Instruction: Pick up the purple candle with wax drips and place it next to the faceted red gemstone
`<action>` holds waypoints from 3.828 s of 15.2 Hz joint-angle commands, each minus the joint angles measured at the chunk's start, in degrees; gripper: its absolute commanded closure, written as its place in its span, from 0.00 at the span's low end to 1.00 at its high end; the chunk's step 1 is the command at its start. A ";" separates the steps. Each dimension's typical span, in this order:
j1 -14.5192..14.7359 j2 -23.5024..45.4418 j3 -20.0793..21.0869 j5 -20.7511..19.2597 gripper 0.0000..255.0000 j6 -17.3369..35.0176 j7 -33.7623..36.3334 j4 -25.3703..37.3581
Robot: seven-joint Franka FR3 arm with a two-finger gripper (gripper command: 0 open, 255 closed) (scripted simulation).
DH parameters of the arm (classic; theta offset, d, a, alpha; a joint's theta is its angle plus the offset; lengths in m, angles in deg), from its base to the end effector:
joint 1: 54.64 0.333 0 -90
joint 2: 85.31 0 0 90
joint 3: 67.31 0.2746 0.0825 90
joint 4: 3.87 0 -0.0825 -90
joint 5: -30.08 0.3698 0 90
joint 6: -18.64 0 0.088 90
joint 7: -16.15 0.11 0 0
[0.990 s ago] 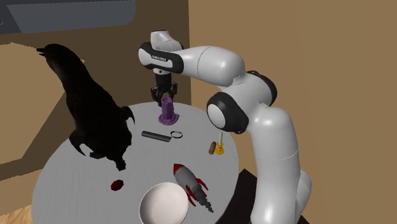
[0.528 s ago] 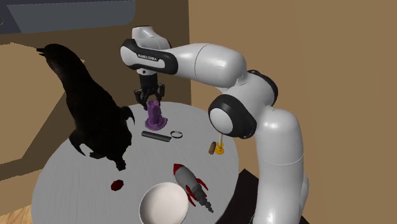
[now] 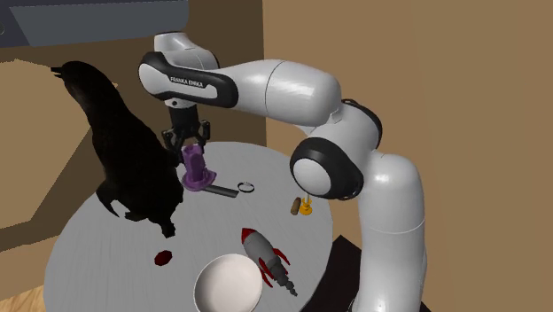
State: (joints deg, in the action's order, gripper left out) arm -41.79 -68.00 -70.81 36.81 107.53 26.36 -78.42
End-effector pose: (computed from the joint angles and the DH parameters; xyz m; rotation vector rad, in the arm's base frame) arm 0.6037 0.1180 0.5275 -3.0507 0.0205 0.1030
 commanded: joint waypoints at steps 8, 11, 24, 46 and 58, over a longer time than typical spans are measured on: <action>0.49 -1.01 0.17 -0.04 1.00 7.07 -0.13 -8.05; 0.55 -1.13 0.18 -0.01 1.00 9.42 -0.34 -10.52; 0.69 -0.19 0.27 0.30 1.00 19.00 -1.28 -19.20; 0.73 2.98 0.46 0.93 0.00 28.40 -2.38 -25.49; 0.39 1.06 0.17 0.50 0.00 21.83 -2.07 -20.85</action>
State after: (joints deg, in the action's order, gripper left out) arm -41.40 -66.95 -70.64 37.33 129.58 24.28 -99.47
